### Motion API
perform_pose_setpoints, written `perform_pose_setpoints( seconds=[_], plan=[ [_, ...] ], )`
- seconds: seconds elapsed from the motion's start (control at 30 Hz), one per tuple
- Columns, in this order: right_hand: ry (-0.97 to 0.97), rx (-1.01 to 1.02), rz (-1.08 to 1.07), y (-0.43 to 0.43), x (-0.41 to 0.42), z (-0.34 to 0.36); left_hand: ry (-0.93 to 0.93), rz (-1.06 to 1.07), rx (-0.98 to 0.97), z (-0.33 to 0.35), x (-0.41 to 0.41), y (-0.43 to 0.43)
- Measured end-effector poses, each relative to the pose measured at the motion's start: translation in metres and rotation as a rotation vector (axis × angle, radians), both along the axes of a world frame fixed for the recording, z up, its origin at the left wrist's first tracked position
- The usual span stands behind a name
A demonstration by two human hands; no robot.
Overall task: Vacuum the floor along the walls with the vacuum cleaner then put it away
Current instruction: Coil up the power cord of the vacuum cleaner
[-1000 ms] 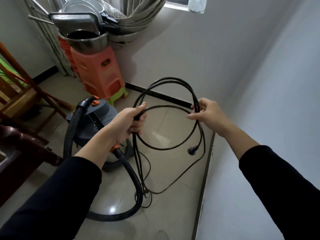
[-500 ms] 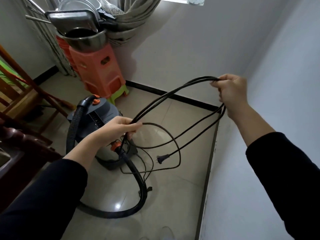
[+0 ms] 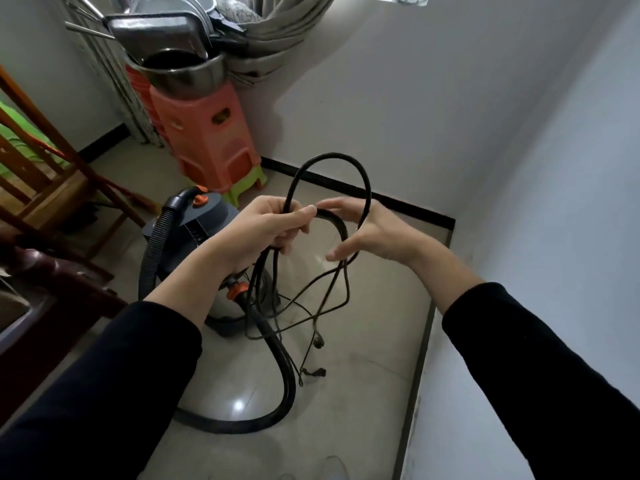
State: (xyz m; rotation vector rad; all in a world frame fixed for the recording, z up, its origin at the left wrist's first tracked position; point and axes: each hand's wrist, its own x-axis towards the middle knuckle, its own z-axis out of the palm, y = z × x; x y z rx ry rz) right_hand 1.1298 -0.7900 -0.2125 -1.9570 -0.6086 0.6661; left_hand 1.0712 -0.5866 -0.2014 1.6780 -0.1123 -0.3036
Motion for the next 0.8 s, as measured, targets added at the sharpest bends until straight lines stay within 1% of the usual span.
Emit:
perform_pose_setpoints(
  seconds=[0.03, 0.07, 0.13, 0.2, 0.3, 0.37, 0.4, 0.43, 0.5, 0.57, 0.6, 0.67, 0.73, 0.77, 0.8],
  plan=[
    [0.003, -0.008, -0.008, 0.005, -0.003, -0.005, -0.002, -0.008, -0.044, 0.002, 0.001, -0.001],
    [-0.011, 0.023, -0.067, 0.011, -0.006, -0.011, -0.007, -0.025, -0.060, 0.003, 0.003, 0.000],
    [-0.016, 0.159, -0.285, 0.019, -0.004, -0.012, -0.012, -0.059, -0.024, 0.004, 0.006, 0.005],
    [0.007, 0.286, -0.550, 0.016, 0.009, -0.005, 0.007, -0.032, 0.054, -0.005, 0.005, 0.018],
    [0.082, 0.513, -0.875, -0.008, 0.039, 0.023, 0.021, 0.132, 0.187, -0.037, -0.007, 0.042],
    [0.121, 0.629, -0.984, -0.022, 0.054, 0.034, 0.039, 0.260, 0.176, -0.062, -0.017, 0.051],
    [0.128, 0.639, -1.003, -0.025, 0.058, 0.034, 0.051, 0.333, 0.137, -0.072, -0.018, 0.050],
    [0.118, 0.610, -1.004, -0.024, 0.059, 0.030, 0.062, 0.415, 0.096, -0.078, -0.017, 0.047],
    [0.033, 0.464, -0.947, -0.022, 0.059, 0.017, 0.073, 0.574, 0.016, -0.078, -0.008, 0.041],
    [-0.062, 0.315, -0.841, -0.024, 0.059, 0.002, 0.036, 0.641, -0.044, -0.065, 0.002, 0.040],
    [-0.103, 0.255, -0.801, -0.027, 0.060, -0.005, -0.003, 0.632, -0.028, -0.056, 0.006, 0.041],
    [-0.222, 0.108, -0.764, -0.031, 0.064, -0.014, -0.107, 0.557, 0.136, -0.036, 0.013, 0.045],
    [-0.366, -0.071, -0.675, -0.023, 0.064, -0.021, -0.197, 0.452, 0.314, -0.015, 0.020, 0.042],
    [-0.423, -0.124, -0.619, -0.013, 0.063, -0.023, -0.213, 0.401, 0.363, -0.005, 0.024, 0.038],
    [-0.448, -0.136, -0.582, -0.002, 0.060, -0.025, -0.206, 0.349, 0.394, 0.005, 0.029, 0.034]
  ],
)
